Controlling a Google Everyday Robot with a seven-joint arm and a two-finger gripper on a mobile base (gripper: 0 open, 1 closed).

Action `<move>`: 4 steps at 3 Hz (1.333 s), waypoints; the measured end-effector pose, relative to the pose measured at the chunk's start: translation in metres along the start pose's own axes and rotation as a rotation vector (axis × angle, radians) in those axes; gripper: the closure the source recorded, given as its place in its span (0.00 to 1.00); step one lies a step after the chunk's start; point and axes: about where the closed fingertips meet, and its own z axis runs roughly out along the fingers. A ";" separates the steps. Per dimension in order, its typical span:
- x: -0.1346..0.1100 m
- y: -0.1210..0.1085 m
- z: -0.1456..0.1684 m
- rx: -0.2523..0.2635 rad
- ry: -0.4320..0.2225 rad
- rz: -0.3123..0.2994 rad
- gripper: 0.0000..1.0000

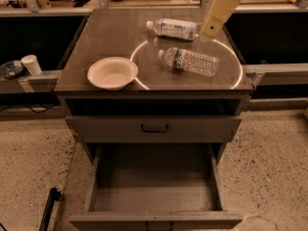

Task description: Place blue plastic bottle into middle drawer

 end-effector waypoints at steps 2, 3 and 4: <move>-0.008 -0.027 0.021 0.022 -0.085 0.077 0.00; -0.018 -0.066 0.048 0.095 -0.202 0.128 0.00; -0.030 -0.098 0.077 0.150 -0.298 0.175 0.00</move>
Offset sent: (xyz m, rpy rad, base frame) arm 0.0825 0.0033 0.0039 0.2389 -0.1288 -0.0876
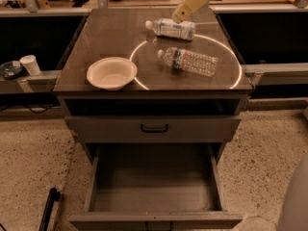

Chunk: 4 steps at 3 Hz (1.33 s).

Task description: Place blue plastic bottle into middle drawer

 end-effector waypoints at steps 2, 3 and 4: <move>0.008 -0.040 0.057 0.065 -0.118 0.168 0.00; 0.008 -0.040 0.057 0.065 -0.118 0.168 0.00; 0.006 -0.046 0.069 0.064 -0.133 0.180 0.00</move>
Offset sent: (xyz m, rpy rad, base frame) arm 0.0949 -0.0091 -0.0270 0.2875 -0.0373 -0.1588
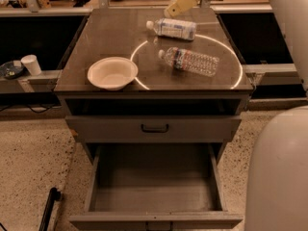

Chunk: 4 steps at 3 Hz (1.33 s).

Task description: Place blue plastic bottle into middle drawer

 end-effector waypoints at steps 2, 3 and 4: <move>0.006 -0.029 0.064 0.097 0.043 0.004 0.00; 0.027 -0.041 0.091 0.120 0.066 0.027 0.00; 0.045 -0.044 0.107 0.094 0.051 0.057 0.00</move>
Offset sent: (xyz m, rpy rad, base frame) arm 0.1144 0.0066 -0.0357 -0.1052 -0.0448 -0.2045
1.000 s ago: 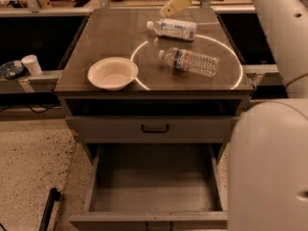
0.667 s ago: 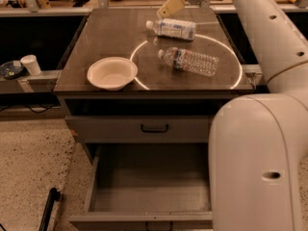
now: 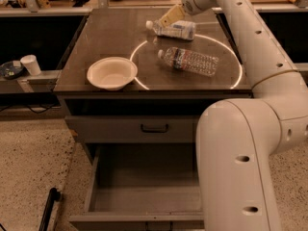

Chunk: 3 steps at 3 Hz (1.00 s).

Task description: Place blue plastic bottle into middle drawer

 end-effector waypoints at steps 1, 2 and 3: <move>0.015 0.004 0.009 -0.040 0.015 -0.005 0.00; 0.032 0.019 0.012 -0.117 0.049 0.001 0.00; 0.046 0.031 0.012 -0.177 0.072 0.016 0.00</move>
Offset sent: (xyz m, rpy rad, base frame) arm 0.0312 -0.0235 -0.0265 -0.0051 0.2025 0.1421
